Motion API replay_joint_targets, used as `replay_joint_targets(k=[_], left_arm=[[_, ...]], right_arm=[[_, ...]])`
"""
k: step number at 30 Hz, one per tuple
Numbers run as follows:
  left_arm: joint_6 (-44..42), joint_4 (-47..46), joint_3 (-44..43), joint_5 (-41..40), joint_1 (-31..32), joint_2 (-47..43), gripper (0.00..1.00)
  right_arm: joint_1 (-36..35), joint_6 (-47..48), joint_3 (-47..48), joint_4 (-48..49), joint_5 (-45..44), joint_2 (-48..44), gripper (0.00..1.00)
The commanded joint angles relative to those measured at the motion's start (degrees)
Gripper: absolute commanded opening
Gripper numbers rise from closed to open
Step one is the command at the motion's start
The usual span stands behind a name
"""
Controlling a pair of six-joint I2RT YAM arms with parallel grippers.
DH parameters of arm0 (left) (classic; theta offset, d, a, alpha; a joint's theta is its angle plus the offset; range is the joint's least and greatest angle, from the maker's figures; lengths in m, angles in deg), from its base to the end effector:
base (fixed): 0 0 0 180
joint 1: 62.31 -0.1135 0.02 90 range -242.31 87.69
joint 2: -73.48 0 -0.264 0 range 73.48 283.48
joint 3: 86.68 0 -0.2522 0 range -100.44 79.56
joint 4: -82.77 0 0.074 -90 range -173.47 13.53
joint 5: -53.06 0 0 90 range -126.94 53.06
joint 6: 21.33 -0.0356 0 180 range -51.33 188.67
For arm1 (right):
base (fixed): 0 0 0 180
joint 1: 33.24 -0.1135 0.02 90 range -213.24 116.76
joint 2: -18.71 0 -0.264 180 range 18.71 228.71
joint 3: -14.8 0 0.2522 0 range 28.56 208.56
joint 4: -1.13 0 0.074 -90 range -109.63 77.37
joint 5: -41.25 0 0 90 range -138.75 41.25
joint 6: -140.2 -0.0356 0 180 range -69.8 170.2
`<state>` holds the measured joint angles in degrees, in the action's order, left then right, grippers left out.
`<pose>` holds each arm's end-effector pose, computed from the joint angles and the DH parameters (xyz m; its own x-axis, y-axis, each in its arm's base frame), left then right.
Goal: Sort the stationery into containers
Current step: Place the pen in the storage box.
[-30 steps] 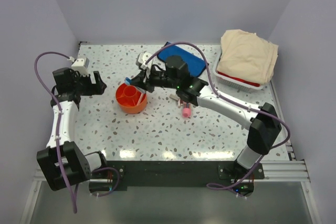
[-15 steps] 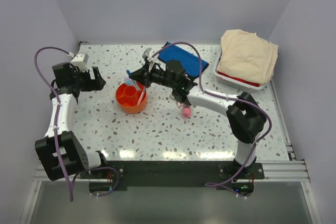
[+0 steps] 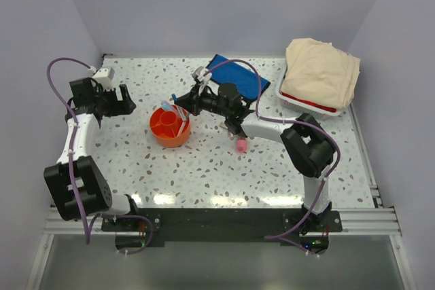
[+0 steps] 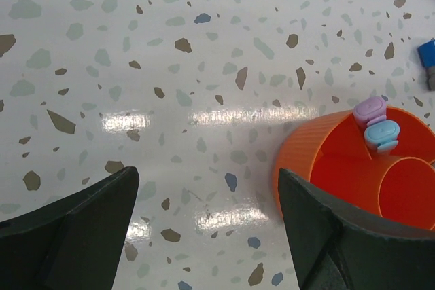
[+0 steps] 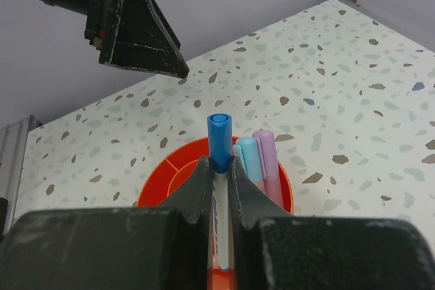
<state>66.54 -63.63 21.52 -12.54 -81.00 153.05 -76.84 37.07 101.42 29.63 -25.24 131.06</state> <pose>0.2907 0.0828 0.2687 -0.6256 -0.1759 -0.7601 0.0251 0.9692 -0.2449 0.3191 0.3234 0.2533 -0.1751 0.1209 -0.9771 -0.9048 0.3715 0.2081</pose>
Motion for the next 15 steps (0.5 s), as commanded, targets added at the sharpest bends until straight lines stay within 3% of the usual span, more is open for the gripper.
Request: replay_joint_targets(k=[1, 13, 15], left_arm=[[0.2, -1.0, -3.6, -0.9, -0.3, 1.1, 0.88], [-0.3, -0.6, -3.1, -1.5, -0.4, 0.9, 0.88], [-0.4, -0.6, -3.0, -1.4, -0.4, 0.8, 0.88]], right_arm=[[-0.2, -1.0, -0.6, 6.2, 0.6, 0.4, 0.00], [-0.2, -0.5, -3.1, 9.2, 1.5, 2.5, 0.00], [-0.2, -0.2, -3.3, 9.3, 2.2, 2.7, 0.08]])
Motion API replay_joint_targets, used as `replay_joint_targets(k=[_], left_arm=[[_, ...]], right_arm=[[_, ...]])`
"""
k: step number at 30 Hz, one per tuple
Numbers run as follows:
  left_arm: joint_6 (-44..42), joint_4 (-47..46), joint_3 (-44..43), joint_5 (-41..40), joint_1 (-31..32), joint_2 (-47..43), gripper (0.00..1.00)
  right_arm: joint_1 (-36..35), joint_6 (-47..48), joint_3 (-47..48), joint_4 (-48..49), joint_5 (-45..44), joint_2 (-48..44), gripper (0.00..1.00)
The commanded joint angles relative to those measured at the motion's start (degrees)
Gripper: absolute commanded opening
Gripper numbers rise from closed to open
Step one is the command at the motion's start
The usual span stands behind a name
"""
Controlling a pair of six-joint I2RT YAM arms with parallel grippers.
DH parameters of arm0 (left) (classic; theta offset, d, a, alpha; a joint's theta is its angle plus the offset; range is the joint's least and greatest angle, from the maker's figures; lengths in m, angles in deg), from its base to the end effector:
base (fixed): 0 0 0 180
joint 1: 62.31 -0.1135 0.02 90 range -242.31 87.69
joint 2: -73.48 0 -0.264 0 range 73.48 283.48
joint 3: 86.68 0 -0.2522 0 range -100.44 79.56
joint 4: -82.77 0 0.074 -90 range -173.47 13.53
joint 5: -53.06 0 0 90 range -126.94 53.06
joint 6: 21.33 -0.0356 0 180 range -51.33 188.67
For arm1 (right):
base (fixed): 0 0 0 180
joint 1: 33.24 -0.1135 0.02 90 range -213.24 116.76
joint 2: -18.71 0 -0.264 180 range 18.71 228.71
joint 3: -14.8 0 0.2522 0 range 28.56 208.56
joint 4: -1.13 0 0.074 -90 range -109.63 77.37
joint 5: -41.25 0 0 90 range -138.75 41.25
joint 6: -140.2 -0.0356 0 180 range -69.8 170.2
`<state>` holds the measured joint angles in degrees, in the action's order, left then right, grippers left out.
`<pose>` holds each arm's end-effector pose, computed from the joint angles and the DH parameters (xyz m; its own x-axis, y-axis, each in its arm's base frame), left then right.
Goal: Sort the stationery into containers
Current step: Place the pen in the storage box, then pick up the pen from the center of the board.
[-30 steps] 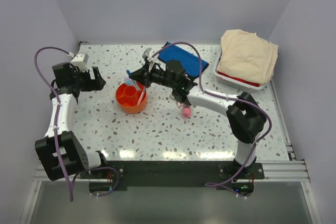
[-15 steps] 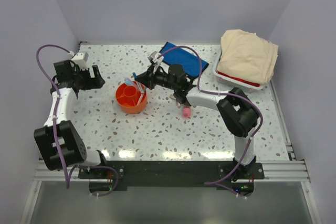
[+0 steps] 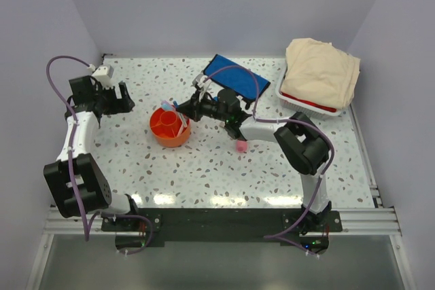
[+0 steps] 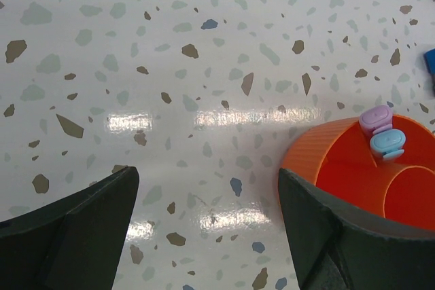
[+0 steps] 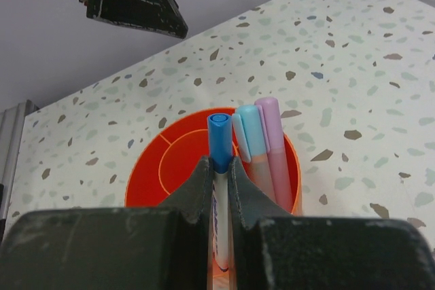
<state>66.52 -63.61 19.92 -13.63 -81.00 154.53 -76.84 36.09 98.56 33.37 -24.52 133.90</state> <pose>0.2973 0.0857 0.2703 -0.6249 -0.1750 -0.7609 0.0109 0.9725 -0.2326 0.3187 0.3237 0.2224 -0.2158 0.1015 -0.9711 -0.9006 0.3636 0.2381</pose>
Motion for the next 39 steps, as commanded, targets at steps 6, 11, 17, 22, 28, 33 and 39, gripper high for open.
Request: replay_joint_targets(k=[6, 11, 17, 22, 28, 33, 39], left_arm=[[-0.2, -1.0, -0.6, 0.2, -0.4, -1.7, 0.88], [0.5, -2.5, 0.3, 0.8, -0.3, -2.4, 0.88], [1.7, -3.9, -0.6, 1.7, -0.4, -4.2, 0.88], [4.3, -5.0, -0.7, 3.1, -0.4, -6.5, 0.88], [5.0, -4.9, -0.7, 2.9, -0.4, -8.3, 0.88], [5.1, -3.6, -0.4, 2.5, -0.4, -9.1, 0.88], [4.4, -1.8, 0.6, 1.7, -0.4, -10.0, 0.88]], right_arm=[[-0.2, 2.2, -1.0, 2.6, 1.2, -2.3, 0.37], [-0.2, 5.8, -2.1, -3.4, -0.4, -7.5, 0.46], [3.4, 7.9, 3.4, -24.3, -12.3, -16.2, 0.48], [8.9, 10.4, 23.2, -68.2, -21.0, -7.4, 0.50], [13.9, 8.5, 30.5, -81.3, -21.9, -0.5, 0.38], [15.6, 4.1, 30.3, -82.3, -18.4, 1.9, 0.35], [15.5, 2.4, 31.6, -81.2, -18.3, 6.4, 0.29]])
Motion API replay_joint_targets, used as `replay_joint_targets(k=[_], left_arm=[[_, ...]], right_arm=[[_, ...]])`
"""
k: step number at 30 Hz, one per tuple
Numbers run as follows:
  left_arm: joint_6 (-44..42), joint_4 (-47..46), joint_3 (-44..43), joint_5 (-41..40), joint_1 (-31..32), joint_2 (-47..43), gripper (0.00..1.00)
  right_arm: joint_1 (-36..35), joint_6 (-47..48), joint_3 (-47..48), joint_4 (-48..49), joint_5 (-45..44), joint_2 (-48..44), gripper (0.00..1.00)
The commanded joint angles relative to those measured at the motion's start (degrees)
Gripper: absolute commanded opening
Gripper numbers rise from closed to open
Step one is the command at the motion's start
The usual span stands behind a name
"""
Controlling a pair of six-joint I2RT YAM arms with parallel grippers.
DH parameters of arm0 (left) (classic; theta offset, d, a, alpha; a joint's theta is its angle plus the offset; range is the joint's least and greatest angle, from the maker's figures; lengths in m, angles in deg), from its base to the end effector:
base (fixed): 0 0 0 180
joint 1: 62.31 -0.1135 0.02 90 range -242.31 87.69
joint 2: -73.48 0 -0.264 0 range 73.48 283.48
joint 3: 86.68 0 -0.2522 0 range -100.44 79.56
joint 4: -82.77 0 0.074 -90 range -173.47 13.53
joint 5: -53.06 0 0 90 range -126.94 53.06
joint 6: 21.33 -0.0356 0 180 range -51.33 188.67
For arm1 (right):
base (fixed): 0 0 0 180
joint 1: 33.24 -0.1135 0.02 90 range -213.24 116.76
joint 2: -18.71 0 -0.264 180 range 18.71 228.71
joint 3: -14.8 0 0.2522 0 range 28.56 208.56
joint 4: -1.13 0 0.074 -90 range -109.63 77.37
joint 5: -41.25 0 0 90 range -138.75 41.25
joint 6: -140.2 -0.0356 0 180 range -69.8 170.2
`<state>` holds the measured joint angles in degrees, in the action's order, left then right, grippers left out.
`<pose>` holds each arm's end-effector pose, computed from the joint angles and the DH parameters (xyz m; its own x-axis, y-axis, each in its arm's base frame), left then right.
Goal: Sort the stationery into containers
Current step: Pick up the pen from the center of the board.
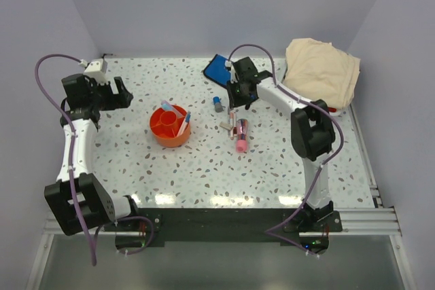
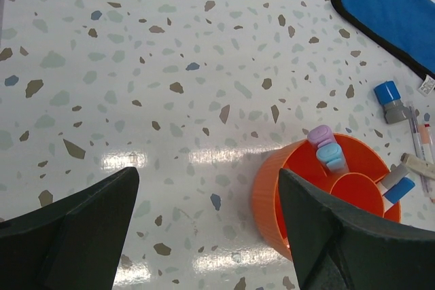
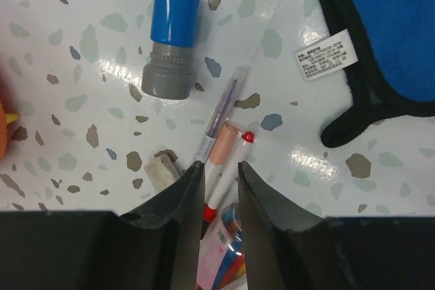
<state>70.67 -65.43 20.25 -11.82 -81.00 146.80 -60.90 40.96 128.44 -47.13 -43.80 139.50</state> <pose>0.2762 0.0775 0.3089 -0.5041 -0.2039 -0.8392 0.0331 0.9664 -0.2547 0.4127 0.2198 0.2188 -0.8009 -0.2392 -0.5489 -0.3822 0.9099 0.1613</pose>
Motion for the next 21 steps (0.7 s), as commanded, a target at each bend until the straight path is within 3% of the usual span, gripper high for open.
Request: replay_joint_targets(k=[1, 21], left_arm=[[0.3, 0.0, 0.5, 0.0, -0.4, -2.5, 0.88], [-0.1, -0.8, 4.8, -1.0, -0.4, -3.5, 0.89]], right_arm=[[-0.4, -2.8, 2.2, -0.7, 0.2, 1.4, 0.29], [-0.6, -6.9, 2.4, -2.6, -2.0, 6.8, 0.26]])
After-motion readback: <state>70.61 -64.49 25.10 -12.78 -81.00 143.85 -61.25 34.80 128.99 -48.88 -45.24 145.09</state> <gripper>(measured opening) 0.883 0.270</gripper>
